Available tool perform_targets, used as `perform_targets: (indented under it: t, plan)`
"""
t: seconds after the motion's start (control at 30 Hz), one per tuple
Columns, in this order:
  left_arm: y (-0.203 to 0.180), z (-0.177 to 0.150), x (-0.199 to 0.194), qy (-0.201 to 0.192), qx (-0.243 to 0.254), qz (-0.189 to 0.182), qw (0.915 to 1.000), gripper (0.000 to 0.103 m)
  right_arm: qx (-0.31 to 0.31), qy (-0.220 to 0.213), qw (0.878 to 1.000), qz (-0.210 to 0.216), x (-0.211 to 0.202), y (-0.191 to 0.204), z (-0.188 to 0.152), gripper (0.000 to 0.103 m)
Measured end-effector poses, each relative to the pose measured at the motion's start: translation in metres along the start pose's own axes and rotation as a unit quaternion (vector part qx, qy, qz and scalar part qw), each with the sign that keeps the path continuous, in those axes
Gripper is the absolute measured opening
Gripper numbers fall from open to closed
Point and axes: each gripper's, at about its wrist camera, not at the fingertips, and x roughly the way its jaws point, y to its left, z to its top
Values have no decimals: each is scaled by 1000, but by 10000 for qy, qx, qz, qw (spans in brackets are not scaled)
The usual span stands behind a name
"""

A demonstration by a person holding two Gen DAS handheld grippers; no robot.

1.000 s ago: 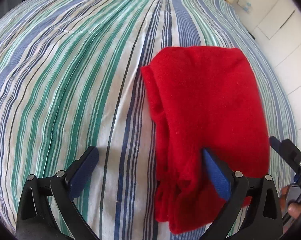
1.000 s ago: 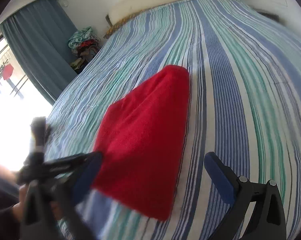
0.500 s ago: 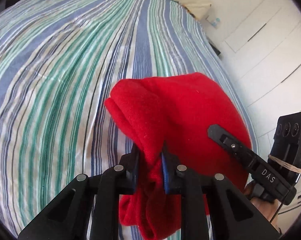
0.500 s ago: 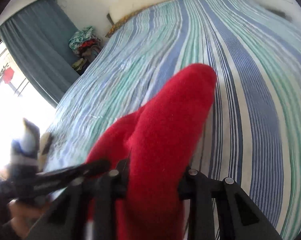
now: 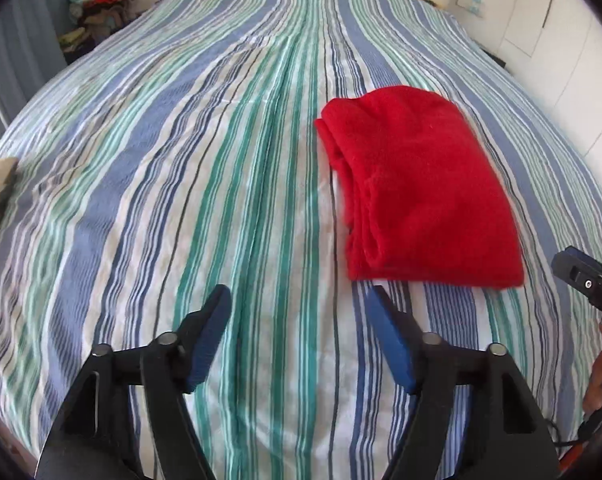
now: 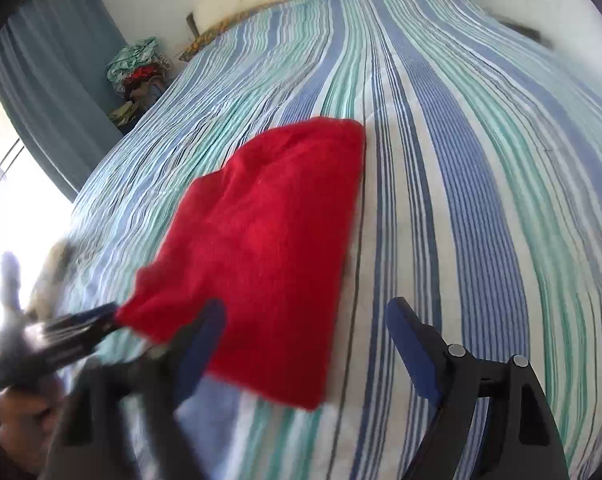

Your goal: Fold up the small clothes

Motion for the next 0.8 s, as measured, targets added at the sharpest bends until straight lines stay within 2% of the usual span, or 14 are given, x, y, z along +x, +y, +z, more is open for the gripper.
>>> perform_targets:
  t: [0.03, 0.13, 0.2, 0.3, 0.4, 0.47, 0.57, 0.63, 0.8]
  plan:
    - [-5, -14, -17, -170, 97, 139, 9997, 97, -115, -24, 9999, -67, -15, 1, -17, 91]
    - [-24, -51, -60, -478, 421, 261, 9976, 101, -238, 165, 9994, -176, -53, 5, -60, 91]
    - [-32, -67, -82, -472, 446, 233, 9976, 102, -305, 292, 9988, -261, -76, 12, -85, 91]
    - [-35, -84, -102, -307, 150, 109, 9994, 102, -350, 402, 9976, -441, -104, 20, -111, 92]
    - [-36, -93, -108, -123, -32, 51, 9999, 102, -542, 434, 9962, -529, -124, 32, -118, 93]
    - [-36, -94, -113, -38, 18, 225, 9997, 102, -694, 343, 9950, -633, -138, 43, -120, 101]
    - [-35, -92, -126, 158, 86, 384, 9991, 102, -773, 214, 9951, -575, -158, 56, -117, 102]
    - [-31, -89, -137, 151, 35, 359, 9992, 102, -843, 186, 9948, -538, -169, 67, -116, 102]
    - [-24, -82, -158, -5, 37, 579, 9983, 102, -1106, 235, 9914, -653, -183, 92, -113, 103]
